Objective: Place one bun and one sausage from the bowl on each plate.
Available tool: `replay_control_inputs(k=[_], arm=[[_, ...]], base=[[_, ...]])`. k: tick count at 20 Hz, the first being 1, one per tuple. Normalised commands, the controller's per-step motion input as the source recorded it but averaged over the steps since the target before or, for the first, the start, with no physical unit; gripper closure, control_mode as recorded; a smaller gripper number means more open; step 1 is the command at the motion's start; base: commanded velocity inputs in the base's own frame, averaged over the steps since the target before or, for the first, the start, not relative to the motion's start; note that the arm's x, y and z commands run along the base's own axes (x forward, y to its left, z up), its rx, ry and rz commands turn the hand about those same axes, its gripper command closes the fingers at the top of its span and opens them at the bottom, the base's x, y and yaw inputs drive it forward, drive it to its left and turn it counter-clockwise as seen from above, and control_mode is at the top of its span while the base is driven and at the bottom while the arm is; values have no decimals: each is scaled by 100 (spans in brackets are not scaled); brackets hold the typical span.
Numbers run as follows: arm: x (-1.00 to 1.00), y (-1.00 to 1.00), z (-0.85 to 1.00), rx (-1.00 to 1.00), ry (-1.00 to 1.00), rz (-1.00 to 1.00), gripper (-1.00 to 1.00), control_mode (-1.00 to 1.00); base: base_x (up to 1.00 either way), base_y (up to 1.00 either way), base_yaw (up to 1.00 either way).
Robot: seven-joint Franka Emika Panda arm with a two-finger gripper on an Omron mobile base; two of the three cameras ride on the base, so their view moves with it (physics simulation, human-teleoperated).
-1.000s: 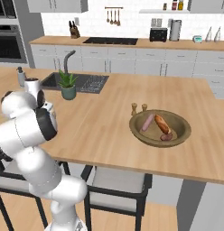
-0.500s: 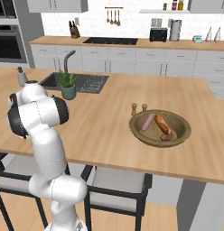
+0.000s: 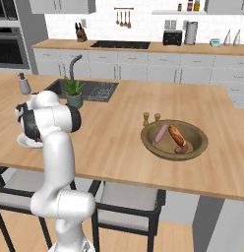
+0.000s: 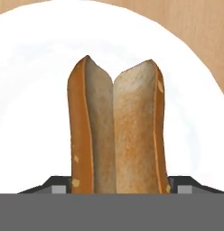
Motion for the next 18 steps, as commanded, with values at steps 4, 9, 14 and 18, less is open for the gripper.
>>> replay_control_inputs(k=[4, 9, 14, 18], arm=[[-19, -5, -5, 0, 0, 0, 100, -100], [-32, -25, -1, 0, 0, 0, 100, -100], [-39, -5, -8, 0, 0, -1, 100, -100], [-5, 0, -9, 0, 0, 0, -100, -100]], base=[[0, 0, 0], [0, 0, 0], [0, 0, 0], [0, 0, 0]])
